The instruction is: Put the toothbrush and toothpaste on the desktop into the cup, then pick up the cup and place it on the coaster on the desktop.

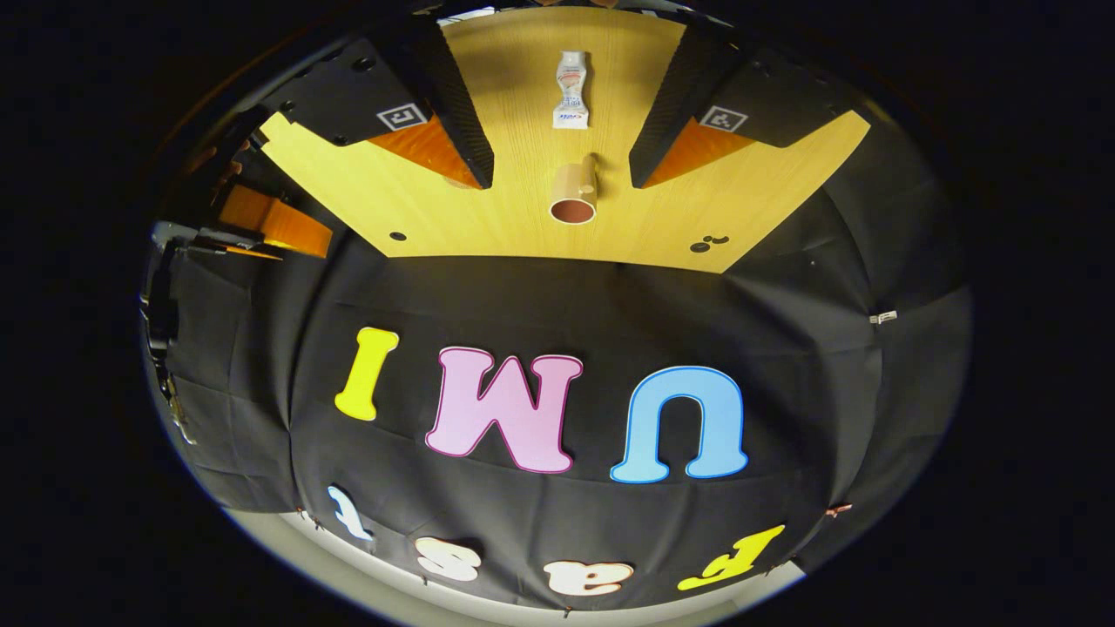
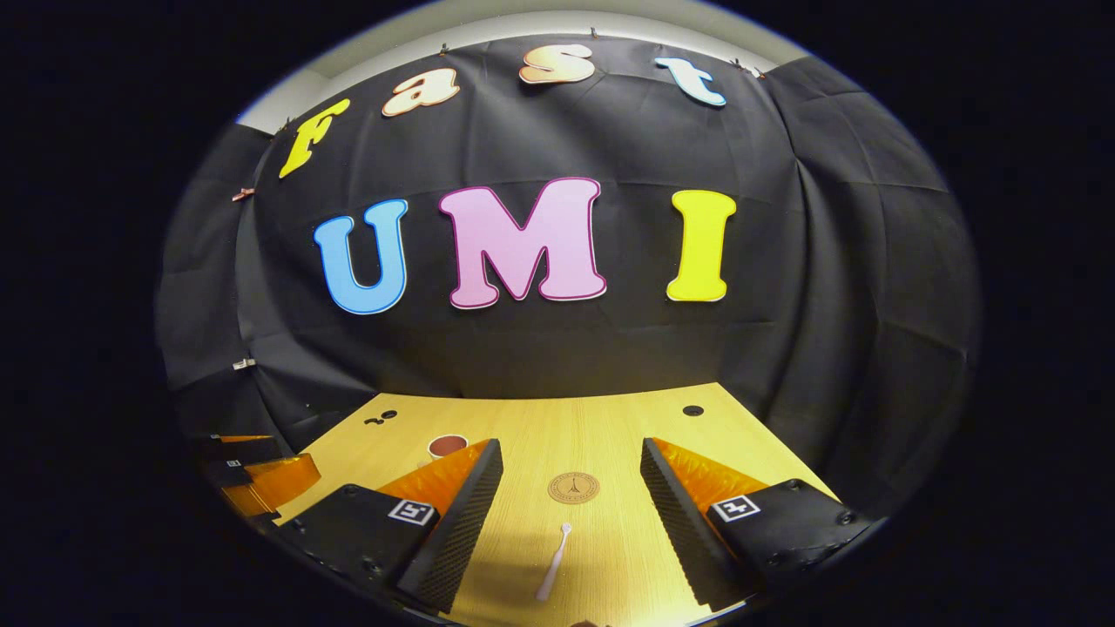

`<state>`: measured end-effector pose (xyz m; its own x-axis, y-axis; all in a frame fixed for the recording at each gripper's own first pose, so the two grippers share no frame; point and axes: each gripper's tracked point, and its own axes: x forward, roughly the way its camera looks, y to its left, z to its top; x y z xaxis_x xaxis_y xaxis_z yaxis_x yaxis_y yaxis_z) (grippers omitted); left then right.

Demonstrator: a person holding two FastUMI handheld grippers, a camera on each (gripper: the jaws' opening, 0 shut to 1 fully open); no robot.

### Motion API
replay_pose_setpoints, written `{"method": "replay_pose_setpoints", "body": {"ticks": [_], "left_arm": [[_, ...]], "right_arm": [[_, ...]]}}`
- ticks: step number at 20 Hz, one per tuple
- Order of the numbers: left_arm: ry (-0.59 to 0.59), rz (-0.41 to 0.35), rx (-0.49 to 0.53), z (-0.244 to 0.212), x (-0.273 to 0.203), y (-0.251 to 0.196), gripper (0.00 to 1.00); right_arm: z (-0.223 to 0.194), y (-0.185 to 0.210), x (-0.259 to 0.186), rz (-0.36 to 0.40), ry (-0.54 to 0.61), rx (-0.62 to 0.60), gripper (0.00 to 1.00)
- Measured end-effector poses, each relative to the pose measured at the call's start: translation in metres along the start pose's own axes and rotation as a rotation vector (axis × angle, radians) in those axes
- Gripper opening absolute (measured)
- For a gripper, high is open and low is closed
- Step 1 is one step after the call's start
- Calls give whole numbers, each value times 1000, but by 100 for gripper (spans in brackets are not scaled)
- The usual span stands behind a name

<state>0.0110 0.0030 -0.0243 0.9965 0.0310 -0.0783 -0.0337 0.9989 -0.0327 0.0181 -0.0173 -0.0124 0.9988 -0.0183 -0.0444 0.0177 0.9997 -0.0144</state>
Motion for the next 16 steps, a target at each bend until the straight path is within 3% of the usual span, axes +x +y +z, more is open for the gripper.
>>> {"method": "replay_pose_setpoints", "body": {"ticks": [5,12,13,16], "left_arm": [[17,-9,13,-11,8,-6,97],[108,39,-42,-54,37,5,97],[134,48,-49,-65,41,7,92],[204,71,-53,-93,57,12,98]], "right_arm": [[-3,-8,9,-4,10,1,98],[-14,-17,26,13,53,4,98],[-16,-19,29,18,59,3,98],[-19,-24,41,32,75,1,98]]}}
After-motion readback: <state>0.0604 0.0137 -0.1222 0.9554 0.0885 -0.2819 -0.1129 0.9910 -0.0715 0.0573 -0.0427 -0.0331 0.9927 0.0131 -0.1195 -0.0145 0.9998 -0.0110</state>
